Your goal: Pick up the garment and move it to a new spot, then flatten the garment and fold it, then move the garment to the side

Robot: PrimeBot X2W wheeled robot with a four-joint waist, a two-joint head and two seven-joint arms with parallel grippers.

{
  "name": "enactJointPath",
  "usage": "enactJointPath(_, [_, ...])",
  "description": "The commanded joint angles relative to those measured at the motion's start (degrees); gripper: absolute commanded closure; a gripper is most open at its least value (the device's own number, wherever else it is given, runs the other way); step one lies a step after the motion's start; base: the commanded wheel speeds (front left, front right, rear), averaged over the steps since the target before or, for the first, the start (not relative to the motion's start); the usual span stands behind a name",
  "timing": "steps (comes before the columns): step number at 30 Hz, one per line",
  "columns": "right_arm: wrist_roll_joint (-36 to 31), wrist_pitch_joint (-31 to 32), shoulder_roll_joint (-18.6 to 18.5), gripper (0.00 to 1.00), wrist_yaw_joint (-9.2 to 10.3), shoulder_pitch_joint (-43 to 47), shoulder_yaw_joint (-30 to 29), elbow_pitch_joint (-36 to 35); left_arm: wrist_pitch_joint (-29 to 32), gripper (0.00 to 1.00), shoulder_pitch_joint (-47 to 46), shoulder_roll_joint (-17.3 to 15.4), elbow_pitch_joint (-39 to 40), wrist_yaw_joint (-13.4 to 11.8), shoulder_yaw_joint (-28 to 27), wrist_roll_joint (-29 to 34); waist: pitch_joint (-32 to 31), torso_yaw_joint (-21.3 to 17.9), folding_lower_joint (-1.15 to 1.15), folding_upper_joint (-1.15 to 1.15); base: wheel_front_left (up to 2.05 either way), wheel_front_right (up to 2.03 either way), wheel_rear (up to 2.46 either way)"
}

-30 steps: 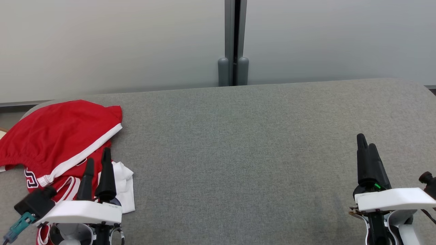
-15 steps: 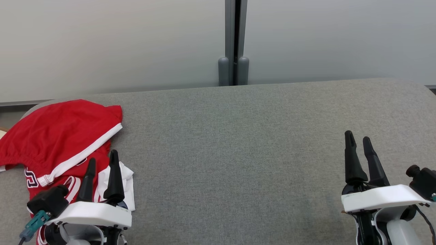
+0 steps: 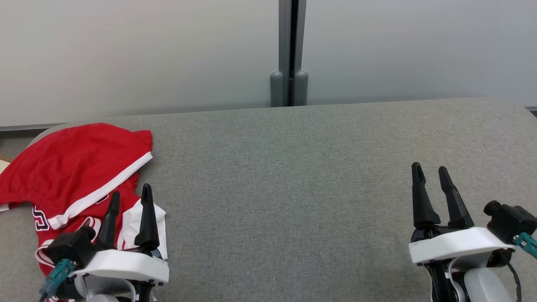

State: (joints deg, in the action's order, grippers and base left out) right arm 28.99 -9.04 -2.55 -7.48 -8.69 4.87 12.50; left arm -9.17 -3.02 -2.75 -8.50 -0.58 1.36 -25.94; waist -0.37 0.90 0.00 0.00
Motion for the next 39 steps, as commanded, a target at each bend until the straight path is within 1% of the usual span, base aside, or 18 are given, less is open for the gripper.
enactJointPath(1, [-1.17, -0.67, -0.36, 0.00, -0.01, -1.20, 0.33, -0.02, -0.50, 0.00, -0.45, -0.41, 0.57, -0.21, 0.15, 1.55, -0.04, 0.02, 0.00, 0.00, 0.00, 0.00, 0.00])
enactJointPath(14, [-7.61, -2.40, -0.39, 0.00, -0.02, -2.18, 1.79, 2.48, -2.19, 0.00, -0.29, -0.41, -0.21, -0.88, 0.98, 8.25, -0.16, 0.31, 0.00, 0.00, 0.00, 0.00, 0.00])
enactJointPath(39, [-17.62, -5.36, -0.44, 0.00, -0.02, -3.52, 4.28, 5.88, -5.08, 0.00, -0.45, -0.32, -2.44, -1.54, 2.05, 18.57, -0.70, 0.22, 0.00, 0.00, 0.00, 0.00, 0.00])
